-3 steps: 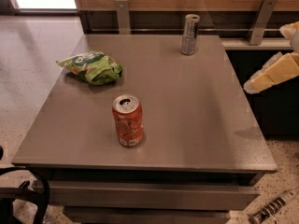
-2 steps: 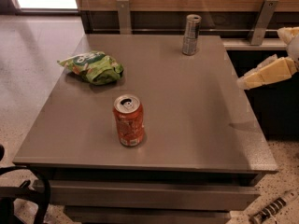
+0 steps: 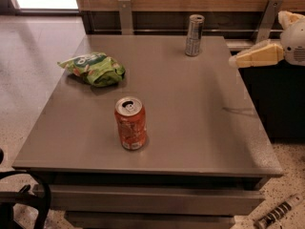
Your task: Move redbull can near coke can
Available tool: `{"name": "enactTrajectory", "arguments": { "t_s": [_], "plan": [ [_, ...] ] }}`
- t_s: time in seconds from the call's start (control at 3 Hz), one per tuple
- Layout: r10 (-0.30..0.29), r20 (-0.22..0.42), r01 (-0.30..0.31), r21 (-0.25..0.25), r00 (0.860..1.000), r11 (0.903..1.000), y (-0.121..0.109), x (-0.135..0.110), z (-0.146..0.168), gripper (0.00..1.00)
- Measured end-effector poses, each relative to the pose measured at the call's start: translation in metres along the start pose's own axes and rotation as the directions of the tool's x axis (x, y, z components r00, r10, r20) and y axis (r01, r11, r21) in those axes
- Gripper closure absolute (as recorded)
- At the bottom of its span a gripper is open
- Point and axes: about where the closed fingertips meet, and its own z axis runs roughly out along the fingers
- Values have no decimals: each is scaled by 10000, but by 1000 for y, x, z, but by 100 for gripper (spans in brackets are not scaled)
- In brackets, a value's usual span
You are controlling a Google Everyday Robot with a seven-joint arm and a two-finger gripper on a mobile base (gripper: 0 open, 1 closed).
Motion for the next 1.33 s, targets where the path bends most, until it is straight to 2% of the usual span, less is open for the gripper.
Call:
{"name": "enactTrajectory", "arguments": {
  "t_s": [0.67,1.0,1.33],
  "plan": [
    [287,783,-229,-743,9965,9970,-27,-10,63,0],
    [701,1252,-590,-903,9897,9942,-44,-11,97,0],
    [1386,1600,-1261,-855,9773,9883,-68,-5,143,0]
  ]
}}
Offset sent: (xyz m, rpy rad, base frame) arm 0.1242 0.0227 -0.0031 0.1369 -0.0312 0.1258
